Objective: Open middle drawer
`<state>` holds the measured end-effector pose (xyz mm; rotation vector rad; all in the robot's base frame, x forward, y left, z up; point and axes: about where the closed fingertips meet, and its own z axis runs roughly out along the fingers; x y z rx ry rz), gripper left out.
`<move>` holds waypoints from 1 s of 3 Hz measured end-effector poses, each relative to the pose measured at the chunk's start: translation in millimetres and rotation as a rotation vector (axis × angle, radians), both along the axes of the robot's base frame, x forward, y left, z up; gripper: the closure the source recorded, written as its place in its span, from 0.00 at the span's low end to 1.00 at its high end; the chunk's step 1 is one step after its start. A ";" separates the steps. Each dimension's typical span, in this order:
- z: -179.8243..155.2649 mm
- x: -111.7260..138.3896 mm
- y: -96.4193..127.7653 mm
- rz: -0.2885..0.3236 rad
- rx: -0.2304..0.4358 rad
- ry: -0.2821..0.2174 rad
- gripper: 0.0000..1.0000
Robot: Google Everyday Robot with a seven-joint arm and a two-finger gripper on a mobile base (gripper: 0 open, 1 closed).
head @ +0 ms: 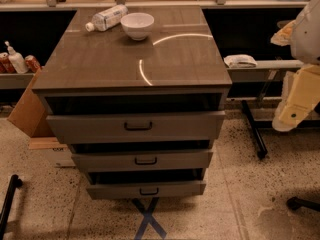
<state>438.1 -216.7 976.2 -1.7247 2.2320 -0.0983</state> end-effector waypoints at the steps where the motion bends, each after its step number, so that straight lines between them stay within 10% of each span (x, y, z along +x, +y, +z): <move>1: -0.1 0.0 0.0 0.000 0.000 0.000 0.00; 3: -57.5 -3.5 3.6 0.110 0.059 0.039 0.00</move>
Offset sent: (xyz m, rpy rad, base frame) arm -0.0003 0.0014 -0.0328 0.0273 0.0335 0.0859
